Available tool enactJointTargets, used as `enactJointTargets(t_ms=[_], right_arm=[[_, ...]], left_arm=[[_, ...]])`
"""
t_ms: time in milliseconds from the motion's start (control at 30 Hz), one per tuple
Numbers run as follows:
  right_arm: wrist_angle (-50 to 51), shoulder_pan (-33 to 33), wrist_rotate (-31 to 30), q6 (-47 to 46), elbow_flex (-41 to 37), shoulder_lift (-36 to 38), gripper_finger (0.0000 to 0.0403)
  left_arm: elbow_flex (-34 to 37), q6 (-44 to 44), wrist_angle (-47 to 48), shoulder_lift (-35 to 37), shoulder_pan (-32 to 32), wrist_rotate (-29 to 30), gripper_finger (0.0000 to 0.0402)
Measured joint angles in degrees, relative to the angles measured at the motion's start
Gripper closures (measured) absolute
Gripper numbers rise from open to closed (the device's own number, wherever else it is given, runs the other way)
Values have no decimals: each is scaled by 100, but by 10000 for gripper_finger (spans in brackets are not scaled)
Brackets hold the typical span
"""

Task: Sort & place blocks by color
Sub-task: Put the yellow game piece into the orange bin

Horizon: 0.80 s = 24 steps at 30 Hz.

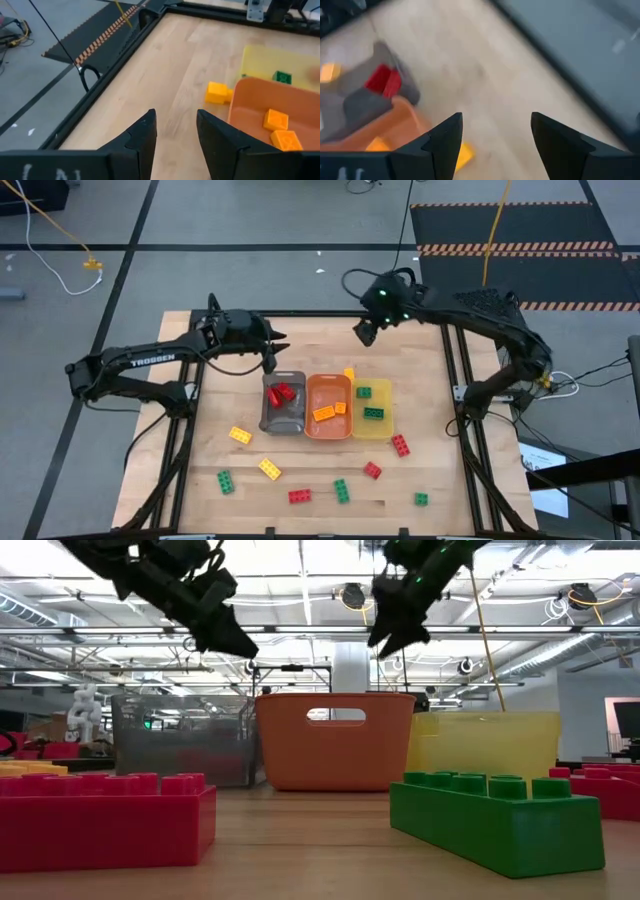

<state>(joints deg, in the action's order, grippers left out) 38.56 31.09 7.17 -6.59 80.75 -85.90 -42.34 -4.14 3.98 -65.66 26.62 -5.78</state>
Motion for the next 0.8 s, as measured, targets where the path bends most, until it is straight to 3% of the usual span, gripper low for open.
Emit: enactJointTargets(t_ms=[133,333,433,800], right_arm=[[509,37,227,-267,450,-717,177],[605,-143,819,-661,513,-1488,177],[892,-227,827,-784,513,-1782,177],[1161,-384,1128,-1558,513,-2090,177]], left_arm=[[585,96,-686,195,-1,-2,259],[1440,300,-1366,432,-1,-26,259],[1776,515,-1582,544,-17,-28,259],[2164,799,-2100,702,-312,-28,259]])
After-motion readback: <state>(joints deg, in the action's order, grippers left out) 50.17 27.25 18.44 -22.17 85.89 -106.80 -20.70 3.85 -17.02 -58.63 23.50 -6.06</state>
